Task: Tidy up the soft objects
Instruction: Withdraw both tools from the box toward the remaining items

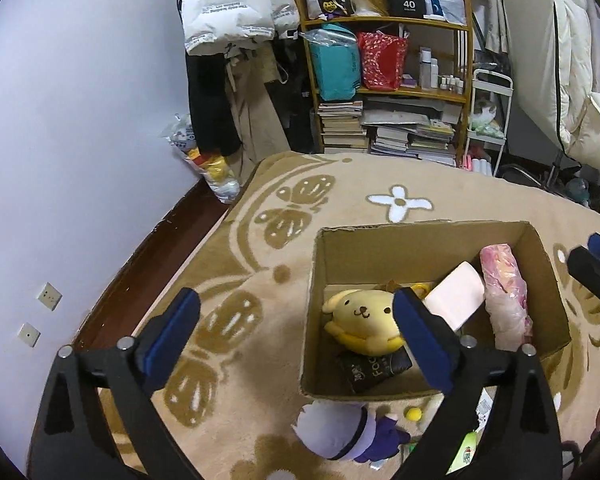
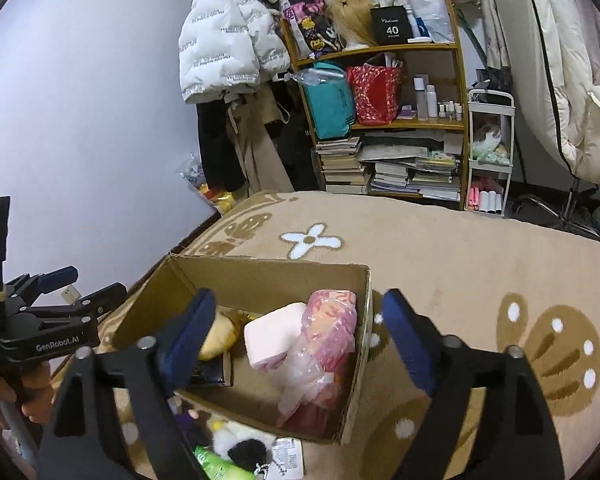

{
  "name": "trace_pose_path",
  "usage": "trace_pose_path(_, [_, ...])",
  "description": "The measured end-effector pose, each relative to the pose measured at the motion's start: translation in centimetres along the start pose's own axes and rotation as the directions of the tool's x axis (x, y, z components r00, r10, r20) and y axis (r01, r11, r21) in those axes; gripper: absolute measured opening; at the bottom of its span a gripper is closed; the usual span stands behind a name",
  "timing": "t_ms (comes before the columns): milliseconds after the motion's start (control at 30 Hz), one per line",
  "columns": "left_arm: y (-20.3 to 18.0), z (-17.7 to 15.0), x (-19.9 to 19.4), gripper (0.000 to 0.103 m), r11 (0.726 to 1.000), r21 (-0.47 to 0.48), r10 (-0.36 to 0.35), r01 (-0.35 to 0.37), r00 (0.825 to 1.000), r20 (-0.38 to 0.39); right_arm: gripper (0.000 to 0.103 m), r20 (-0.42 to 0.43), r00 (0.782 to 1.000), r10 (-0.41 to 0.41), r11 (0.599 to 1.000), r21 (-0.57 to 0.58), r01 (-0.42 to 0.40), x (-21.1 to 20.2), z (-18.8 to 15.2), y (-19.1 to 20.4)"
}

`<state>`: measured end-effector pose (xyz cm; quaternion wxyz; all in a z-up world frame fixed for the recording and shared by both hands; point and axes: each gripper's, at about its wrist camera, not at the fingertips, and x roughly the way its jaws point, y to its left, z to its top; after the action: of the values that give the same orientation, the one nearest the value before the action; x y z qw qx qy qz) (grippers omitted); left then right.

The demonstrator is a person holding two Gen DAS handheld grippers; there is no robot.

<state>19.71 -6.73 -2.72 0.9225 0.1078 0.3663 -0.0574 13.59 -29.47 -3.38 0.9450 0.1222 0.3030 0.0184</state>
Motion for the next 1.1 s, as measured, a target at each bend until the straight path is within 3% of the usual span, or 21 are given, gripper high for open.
trace_pose_path(133, [0.7,0.0,-1.1,0.100,1.000,-0.009,0.007,-0.007,1.000,-0.008,0.102,-0.004,1.000,-0.005,1.000,0.014,0.005,-1.4,-0.2,0.1])
trace_pose_path(800, [3.3,-3.9,-7.1,0.101,0.998,-0.060,0.000,-0.005,0.998,-0.070,0.102,-0.020,1.000,0.004,1.000,0.013,-0.003,-7.2,-3.4,3.6])
trace_pose_path(1100, [4.1,-5.5,-7.0,0.101,0.998,-0.064,-0.009,0.000,0.991,-0.135,0.103,-0.062,0.998,0.004,1.000,-0.019,-0.005,-7.1,-5.3,5.4])
